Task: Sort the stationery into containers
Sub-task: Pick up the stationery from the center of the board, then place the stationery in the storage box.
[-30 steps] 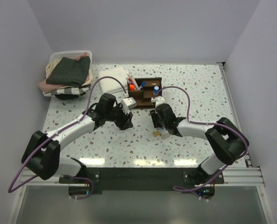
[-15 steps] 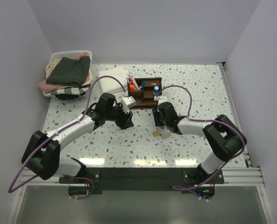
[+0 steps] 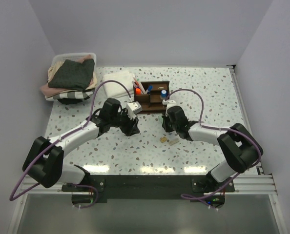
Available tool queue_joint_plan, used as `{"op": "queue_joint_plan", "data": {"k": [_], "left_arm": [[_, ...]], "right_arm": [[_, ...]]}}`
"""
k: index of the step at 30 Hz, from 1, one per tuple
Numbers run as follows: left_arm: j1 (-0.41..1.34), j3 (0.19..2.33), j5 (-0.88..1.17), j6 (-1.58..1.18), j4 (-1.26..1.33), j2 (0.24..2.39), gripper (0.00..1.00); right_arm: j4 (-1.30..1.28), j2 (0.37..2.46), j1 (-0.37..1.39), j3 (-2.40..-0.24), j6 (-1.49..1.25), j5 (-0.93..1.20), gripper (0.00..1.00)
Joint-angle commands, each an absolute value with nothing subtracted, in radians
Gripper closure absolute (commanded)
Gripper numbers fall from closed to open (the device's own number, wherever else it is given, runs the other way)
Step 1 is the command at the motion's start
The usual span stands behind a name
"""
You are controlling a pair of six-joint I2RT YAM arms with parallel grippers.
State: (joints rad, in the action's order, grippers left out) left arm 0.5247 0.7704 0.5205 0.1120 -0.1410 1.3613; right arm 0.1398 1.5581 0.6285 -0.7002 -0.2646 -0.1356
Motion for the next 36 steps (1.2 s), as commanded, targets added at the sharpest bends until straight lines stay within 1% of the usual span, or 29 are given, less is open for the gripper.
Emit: {"op": "queue_joint_plan", "data": {"k": [1,6,14,25,36], "left_arm": [[0.52,0.764,0.538,0.106,-0.084,1.361,0.42],[0.519,0.773,0.543,0.101,-0.071,1.371,0.42],[0.52,0.788,0.542,0.101,-0.066,1.379,0.42],[0.514,0.775,0.541,0.1,-0.054,1.384,0.42],[0.502,0.767,0.549,0.095,-0.055,1.374,0.42]], "right_arm": [[0.068,1.433,0.629,-0.752,-0.302,-0.146,1.0],[0.017,1.42,0.611,-0.814,-0.373,-0.187,1.0],[0.008,1.526,0.565,-0.897,-0.408,-0.219,1.0],[0.011,1.594,0.561,-0.948,-0.437,-0.219,1.0],[0.003,1.713,0.561,-1.084,-0.476,-0.308,1.0]]}}
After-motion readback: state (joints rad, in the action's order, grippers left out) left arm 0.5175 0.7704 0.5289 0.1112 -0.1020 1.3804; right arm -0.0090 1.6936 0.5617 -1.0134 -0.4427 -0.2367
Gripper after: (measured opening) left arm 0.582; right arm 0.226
